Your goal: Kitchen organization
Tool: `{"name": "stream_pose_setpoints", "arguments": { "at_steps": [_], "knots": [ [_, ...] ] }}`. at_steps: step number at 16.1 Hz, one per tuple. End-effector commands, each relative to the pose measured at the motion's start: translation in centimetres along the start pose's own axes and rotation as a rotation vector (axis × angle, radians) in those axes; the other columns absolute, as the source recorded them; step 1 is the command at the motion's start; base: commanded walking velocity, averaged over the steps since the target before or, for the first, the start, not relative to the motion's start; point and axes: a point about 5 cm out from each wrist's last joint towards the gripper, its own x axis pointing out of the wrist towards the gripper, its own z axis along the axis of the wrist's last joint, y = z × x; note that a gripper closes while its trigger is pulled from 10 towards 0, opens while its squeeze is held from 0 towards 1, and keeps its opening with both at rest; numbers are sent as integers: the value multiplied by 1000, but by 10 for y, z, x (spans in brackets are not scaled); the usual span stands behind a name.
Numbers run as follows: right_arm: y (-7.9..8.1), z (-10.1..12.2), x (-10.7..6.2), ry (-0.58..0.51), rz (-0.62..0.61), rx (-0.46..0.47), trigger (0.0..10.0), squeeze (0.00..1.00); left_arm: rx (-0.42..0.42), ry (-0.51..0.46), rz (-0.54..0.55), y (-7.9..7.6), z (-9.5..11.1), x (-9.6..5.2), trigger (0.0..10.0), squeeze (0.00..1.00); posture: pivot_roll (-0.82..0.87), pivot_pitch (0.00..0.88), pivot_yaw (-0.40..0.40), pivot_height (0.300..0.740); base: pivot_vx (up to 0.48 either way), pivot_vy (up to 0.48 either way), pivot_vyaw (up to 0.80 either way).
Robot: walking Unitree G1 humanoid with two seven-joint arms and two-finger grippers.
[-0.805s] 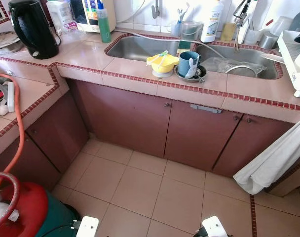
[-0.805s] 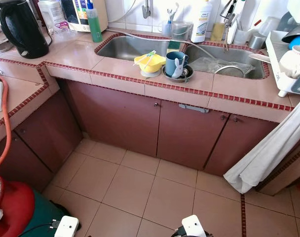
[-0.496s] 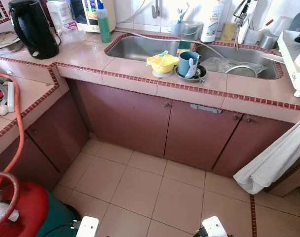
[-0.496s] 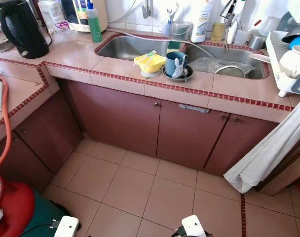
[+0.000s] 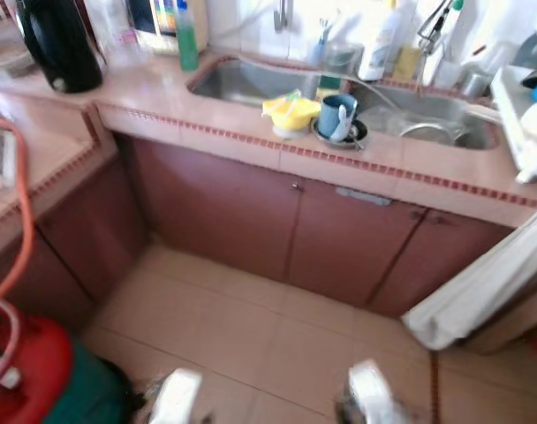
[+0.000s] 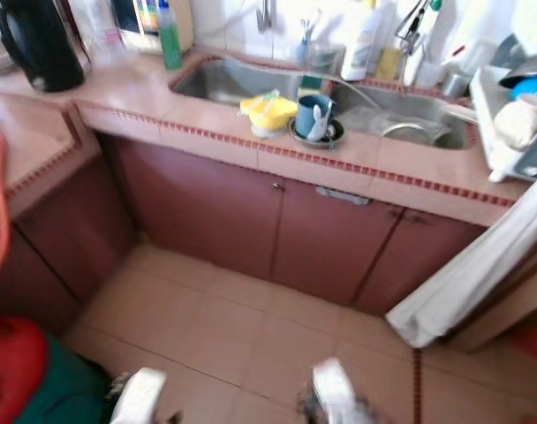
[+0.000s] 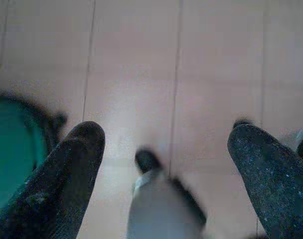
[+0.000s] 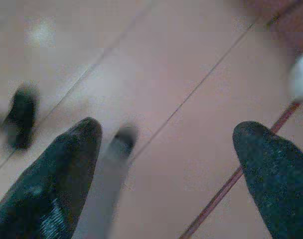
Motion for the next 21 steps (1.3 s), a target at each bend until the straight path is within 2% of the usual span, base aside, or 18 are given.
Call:
{"name": "stream_pose_setpoints", "arguments": {
  "at_steps": [1, 5, 7, 8, 10, 12, 13, 17, 18, 19, 20, 21],
  "knots": [
    [3, -11, -3, 28, 10, 23, 10000, 0, 9, 30, 22, 11, -9, -4, 10000, 0, -21, 0, -40, 740, 0, 0, 0],
    [2, -5, -1, 15, 3, 33, 10000, 0, 15, 10, 36, 14, -1, -2, 10000, 0, -25, 0, -35, 740, 0, 0, 0],
    [-2, 14, 2, -68, -3, 52, 10000, 0, 25, -98, 41, 19, 24, 1, 10000, 0, -31, 0, -31, 740, 0, 0, 0],
    [-4, 21, 3, -100, -1, 63, 10000, 0, 0, -141, 35, 21, 34, 1, 10000, 0, -32, 0, -32, 740, 0, 0, 0],
    [-5, 30, 3, -142, 4, 71, 10000, 0, -12, -199, 19, 23, 46, 1, 10000, 0, -35, 0, -29, 740, 0, 0, 0],
    [-8, 52, 4, -247, 12, 90, 10000, 0, -19, -313, 31, 30, 70, 0, 10000, 0, -40, 0, -22, 740, 0, 0, 0],
    [-9, 69, 4, -325, 33, 121, 10000, 0, -18, -400, 45, 35, 87, -3, 10000, 0, -46, 0, -18, 740, 0, 0, 0],
    [-14, 110, 1, -499, 14, 163, 10000, 0, 6, -539, 76, 40, 119, -9, 10000, 0, -56, 0, -16, 740, 0, 0, 0],
    [-14, 115, 0, -519, 13, 168, 10000, 0, 5, -554, 82, 40, 122, -10, 10000, 0, -56, 0, -16, 740, 0, 0, 0],
    [-18, 131, -4, -598, 22, 240, 10000, 0, -30, -620, 102, 43, 135, -16, 10000, 0, -58, 0, -23, 740, 0, 0, 0],
    [-20, 139, -6, -643, 13, 255, 10000, 0, -52, -654, 107, 44, 141, -19, 10000, 0, -58, 0, -24, 740, 0, 0, 0],
    [-23, 153, -11, -701, 6, 214, 10000, 0, -52, -736, 109, 46, 154, -27, 10000, 0, -54, 0, -33, 740, 0, 0, 0]
  ]
}}
